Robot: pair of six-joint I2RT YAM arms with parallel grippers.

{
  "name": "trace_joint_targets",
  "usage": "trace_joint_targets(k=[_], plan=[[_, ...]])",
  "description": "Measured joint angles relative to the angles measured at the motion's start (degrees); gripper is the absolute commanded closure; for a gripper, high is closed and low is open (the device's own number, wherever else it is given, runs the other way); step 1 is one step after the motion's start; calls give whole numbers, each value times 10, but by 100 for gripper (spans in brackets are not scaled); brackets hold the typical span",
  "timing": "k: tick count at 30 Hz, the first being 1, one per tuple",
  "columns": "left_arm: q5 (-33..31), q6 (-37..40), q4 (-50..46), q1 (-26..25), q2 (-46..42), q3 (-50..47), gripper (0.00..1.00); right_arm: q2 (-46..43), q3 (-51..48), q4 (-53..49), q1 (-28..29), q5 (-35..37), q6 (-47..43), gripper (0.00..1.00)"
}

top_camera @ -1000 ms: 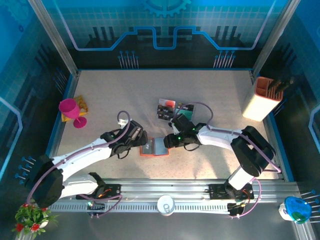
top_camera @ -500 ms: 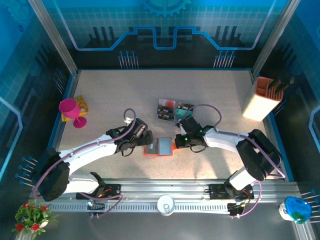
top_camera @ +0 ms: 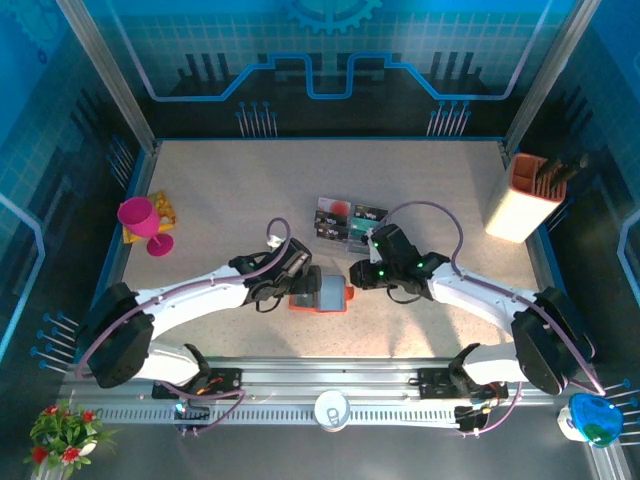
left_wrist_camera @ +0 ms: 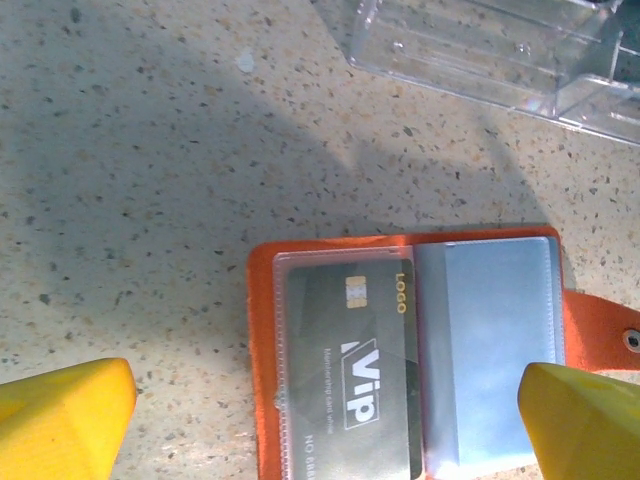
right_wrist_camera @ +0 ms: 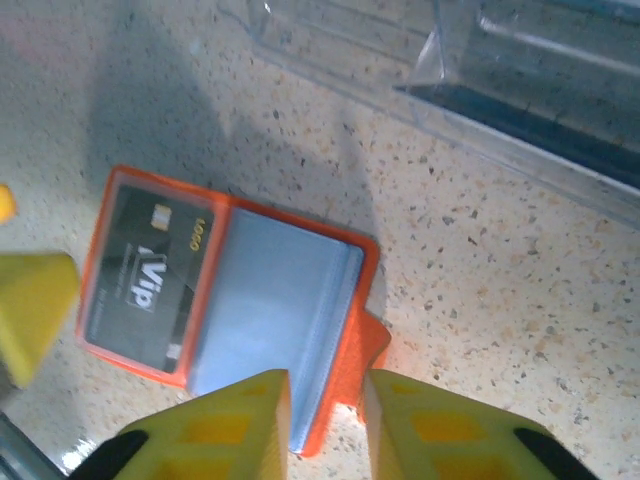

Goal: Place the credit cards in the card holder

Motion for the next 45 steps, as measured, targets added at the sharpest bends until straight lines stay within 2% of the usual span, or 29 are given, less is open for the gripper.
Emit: trace_joint_targets(k=[7, 13, 25, 35, 45], plan=[[3, 0, 17, -16, 21, 3, 1, 11, 43, -4, -18, -8, -8, 91], [3, 0, 31, -19, 40, 3, 1, 73, 64, 11, -16, -45, -13, 98], [3, 9, 53, -19, 55, -5, 1, 156, 64, 41, 15, -66, -10, 100], [9, 12, 62, -19, 69, -10, 1, 205, 64, 63, 18, -68, -6, 100], [9, 13, 73, -19, 77, -25, 1, 226, 64, 92, 37, -83, 12, 100]])
